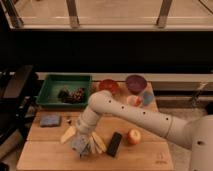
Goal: Wipe table surface with towel
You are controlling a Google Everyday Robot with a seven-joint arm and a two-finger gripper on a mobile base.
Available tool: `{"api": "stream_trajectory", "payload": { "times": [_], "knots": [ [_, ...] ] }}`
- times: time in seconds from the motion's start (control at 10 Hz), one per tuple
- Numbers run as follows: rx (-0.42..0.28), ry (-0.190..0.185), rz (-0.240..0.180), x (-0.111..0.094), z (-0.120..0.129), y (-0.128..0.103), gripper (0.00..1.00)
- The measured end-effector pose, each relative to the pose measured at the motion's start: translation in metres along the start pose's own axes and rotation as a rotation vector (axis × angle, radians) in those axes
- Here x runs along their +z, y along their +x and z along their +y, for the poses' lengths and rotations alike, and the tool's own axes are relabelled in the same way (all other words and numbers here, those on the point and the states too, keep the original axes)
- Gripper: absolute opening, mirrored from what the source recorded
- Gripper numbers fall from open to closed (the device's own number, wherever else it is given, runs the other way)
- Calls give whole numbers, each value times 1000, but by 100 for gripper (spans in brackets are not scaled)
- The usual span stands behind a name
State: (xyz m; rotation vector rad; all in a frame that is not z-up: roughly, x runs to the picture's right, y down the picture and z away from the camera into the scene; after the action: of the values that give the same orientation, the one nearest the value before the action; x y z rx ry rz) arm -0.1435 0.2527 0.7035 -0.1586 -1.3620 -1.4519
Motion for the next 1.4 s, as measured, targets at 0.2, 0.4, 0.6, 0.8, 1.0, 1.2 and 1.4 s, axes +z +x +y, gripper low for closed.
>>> {"api": "stream_trajectory", "payload": {
  "times": [0.2, 0.4, 0.6, 0.8, 1.0, 1.2, 1.4],
  "knots": [
    [33, -15, -12, 15, 11, 4, 80],
    [59, -59, -15, 24, 20, 7, 80],
    [76, -125, -5, 32, 26, 8, 80],
    [96, -177, 8, 37, 34, 9, 80],
    [120, -207, 7, 44, 44, 9, 80],
    [138, -209, 0, 48, 48, 11, 73],
    [134, -217, 0, 43, 51, 10, 53]
  ]
}}
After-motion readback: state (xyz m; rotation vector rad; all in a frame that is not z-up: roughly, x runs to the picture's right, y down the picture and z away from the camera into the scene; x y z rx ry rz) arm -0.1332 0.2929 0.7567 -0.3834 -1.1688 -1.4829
